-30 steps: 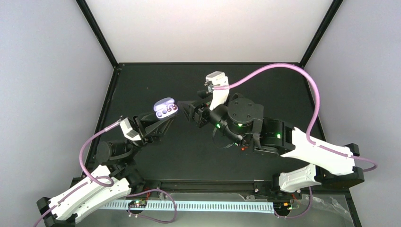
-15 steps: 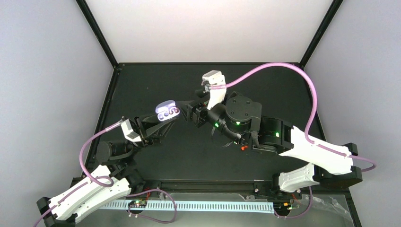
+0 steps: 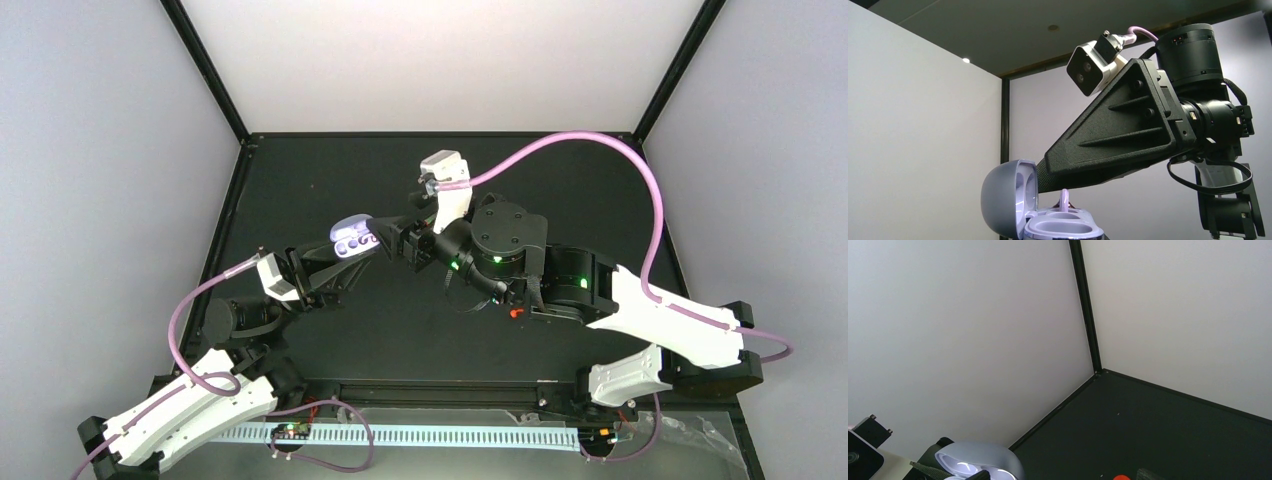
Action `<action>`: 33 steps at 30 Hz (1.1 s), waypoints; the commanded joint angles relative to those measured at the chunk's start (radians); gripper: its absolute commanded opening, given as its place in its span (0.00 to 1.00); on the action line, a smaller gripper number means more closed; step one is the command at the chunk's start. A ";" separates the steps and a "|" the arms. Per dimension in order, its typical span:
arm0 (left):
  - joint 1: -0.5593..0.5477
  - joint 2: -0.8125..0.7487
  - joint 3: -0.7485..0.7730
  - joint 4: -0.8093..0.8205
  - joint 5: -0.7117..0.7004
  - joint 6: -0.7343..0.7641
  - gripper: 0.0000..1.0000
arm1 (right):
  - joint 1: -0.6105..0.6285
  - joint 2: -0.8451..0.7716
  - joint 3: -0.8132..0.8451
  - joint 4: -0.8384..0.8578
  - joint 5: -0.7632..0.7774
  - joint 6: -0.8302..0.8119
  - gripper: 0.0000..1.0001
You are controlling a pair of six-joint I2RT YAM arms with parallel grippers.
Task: Insert the wireless bluetooth earbuds into the charging case
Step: Place the earbud in the charging case, then move the earbud to the center of the board.
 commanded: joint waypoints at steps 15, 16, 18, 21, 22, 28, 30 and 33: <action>-0.002 -0.278 -0.034 -0.318 -0.006 -0.028 0.02 | -0.330 -0.287 -0.428 0.031 -0.120 0.130 0.76; -0.002 -0.307 -0.036 -0.351 -0.007 -0.033 0.02 | -0.371 -0.289 -0.482 0.056 -0.150 0.143 0.76; -0.003 -0.360 -0.044 -0.416 -0.025 -0.033 0.01 | -0.450 -0.271 -0.569 0.114 -0.214 0.171 0.76; -0.003 -0.430 -0.060 -0.470 -0.075 -0.030 0.02 | -0.549 -0.176 -0.652 0.205 -0.312 0.227 0.75; -0.002 -0.448 -0.066 -0.479 -0.088 -0.029 0.01 | -0.573 -0.134 -0.660 0.231 -0.329 0.243 0.74; -0.003 -0.485 -0.069 -0.514 -0.107 -0.009 0.02 | -0.696 0.136 -0.620 0.327 -0.394 0.351 0.67; -0.003 -0.480 -0.071 -0.510 -0.104 -0.005 0.01 | -0.734 0.216 -0.593 0.340 -0.407 0.385 0.65; -0.003 -0.462 -0.074 -0.499 -0.096 0.001 0.02 | -0.784 0.355 -0.507 0.313 -0.423 0.418 0.62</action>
